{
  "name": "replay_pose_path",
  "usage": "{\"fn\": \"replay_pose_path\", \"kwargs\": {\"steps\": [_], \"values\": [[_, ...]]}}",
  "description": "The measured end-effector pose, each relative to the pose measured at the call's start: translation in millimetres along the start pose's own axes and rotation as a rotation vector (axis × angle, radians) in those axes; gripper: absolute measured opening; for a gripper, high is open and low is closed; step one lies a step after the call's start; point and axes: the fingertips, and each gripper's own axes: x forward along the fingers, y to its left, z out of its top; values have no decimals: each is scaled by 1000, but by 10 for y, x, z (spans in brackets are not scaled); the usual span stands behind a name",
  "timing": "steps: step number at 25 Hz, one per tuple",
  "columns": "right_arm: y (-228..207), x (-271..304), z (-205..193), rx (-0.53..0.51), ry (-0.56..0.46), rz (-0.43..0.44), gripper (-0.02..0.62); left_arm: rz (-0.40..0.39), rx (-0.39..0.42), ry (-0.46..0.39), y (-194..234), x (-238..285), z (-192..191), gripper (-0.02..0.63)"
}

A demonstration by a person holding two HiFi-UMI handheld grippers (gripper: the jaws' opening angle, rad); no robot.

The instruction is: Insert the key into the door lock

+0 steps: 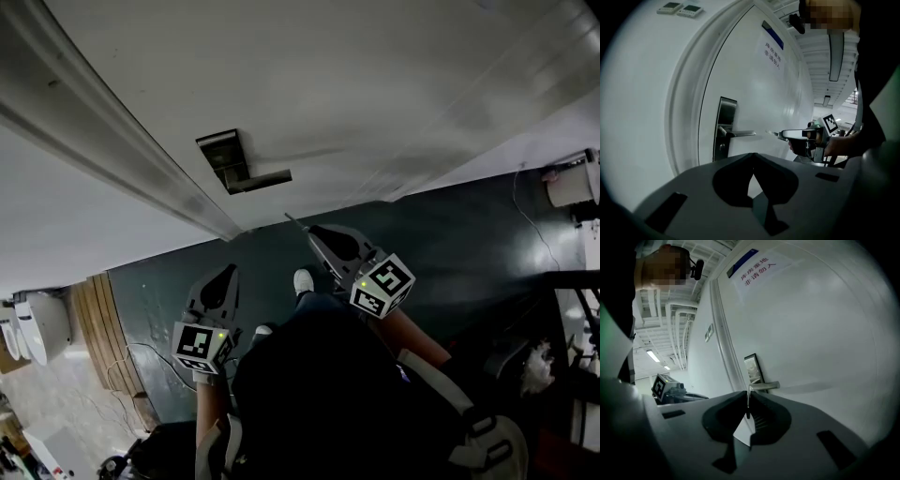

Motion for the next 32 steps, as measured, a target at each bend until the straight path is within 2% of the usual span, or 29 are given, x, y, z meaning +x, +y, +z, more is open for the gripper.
{"fn": "replay_pose_path", "kwargs": {"steps": [6,10,16,19,23,27,32], "values": [[-243,246,-8,46,42,142,34,97,0,0,64,281,54,8],[-290,389,-99,109,74,228,34,148,-36,-11,75,354,40,8],[-266,635,-272,195,119,291,34,202,-86,-27,184,321,3,8],[-233,760,-355,265,125,287,33,212,-93,-26,297,243,-25,8],[-169,922,-480,329,126,240,34,207,-98,-29,512,90,-24,8],[-87,1108,-594,413,105,183,34,176,-111,-41,780,-71,-3,8],[15,1298,-706,521,58,108,33,130,-111,1,1057,-263,-86,8]]}}
